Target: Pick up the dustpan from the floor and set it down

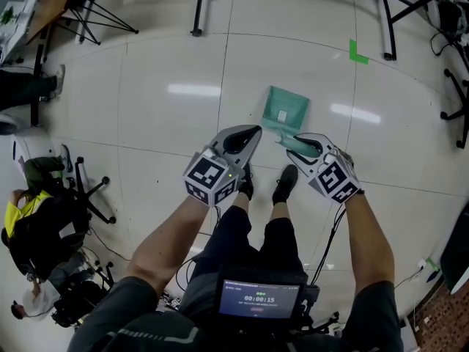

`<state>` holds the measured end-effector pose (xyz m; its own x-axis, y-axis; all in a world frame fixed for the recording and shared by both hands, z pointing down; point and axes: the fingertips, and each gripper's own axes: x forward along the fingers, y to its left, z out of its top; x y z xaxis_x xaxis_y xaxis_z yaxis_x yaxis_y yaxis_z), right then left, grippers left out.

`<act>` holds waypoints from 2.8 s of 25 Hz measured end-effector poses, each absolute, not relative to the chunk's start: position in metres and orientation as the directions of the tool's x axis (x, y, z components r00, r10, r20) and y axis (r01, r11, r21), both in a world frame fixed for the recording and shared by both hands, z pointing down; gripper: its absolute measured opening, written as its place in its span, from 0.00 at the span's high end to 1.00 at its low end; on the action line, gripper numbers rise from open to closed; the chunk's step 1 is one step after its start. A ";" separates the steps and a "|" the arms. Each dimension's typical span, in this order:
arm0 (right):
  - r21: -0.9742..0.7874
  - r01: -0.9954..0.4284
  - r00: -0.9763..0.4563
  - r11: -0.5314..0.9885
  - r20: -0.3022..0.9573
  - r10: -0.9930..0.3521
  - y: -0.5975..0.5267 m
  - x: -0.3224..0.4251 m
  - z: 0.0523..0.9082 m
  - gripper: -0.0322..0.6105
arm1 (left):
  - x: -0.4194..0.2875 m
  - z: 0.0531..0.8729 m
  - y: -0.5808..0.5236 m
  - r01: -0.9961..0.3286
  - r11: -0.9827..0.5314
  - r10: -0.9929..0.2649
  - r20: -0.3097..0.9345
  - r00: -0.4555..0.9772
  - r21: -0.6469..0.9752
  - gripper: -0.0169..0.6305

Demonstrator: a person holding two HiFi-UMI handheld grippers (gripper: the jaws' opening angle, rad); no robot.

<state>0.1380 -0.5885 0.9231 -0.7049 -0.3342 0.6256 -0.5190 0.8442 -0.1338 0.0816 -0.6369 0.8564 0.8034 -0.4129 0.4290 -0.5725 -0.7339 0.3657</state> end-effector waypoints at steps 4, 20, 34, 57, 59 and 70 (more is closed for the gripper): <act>-0.145 -0.509 -0.702 0.849 0.641 -0.311 -0.577 0.138 0.925 0.62 | 0.083 0.854 -0.632 -0.574 -0.726 -0.407 0.436 0.803 0.379 0.93; -0.132 -0.705 -0.694 0.697 0.329 -0.640 -0.596 0.159 0.621 0.62 | 0.083 0.645 -0.609 -0.510 -0.794 -0.427 0.292 0.856 0.332 0.93; 0.037 -0.748 -0.661 0.663 0.058 -0.748 -0.529 0.150 0.316 0.73 | 0.053 0.337 -0.545 -0.497 -0.850 -0.501 0.026 0.865 0.174 0.93; 0.093 -0.784 -0.610 0.613 0.065 -0.790 -0.470 0.167 0.271 0.92 | 0.062 0.281 -0.480 -0.580 -0.804 -0.589 -0.041 0.807 0.133 0.93; 0.089 -0.777 -0.621 0.623 0.051 -0.782 -0.467 0.175 0.274 0.92 | 0.069 0.284 -0.472 -0.593 -0.794 -0.600 -0.021 0.799 0.131 0.93; 0.020 -0.734 -0.677 0.678 0.047 -0.734 -0.423 0.183 0.314 0.92 | 0.087 0.320 -0.400 -0.642 -0.757 -0.645 0.013 0.764 0.123 0.93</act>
<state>0.1827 -0.4233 0.3136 -0.6772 -0.7344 0.0466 -0.7344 0.6784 0.0199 0.0871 -0.4004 0.3205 0.7638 -0.6453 0.0125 -0.6417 -0.7570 0.1232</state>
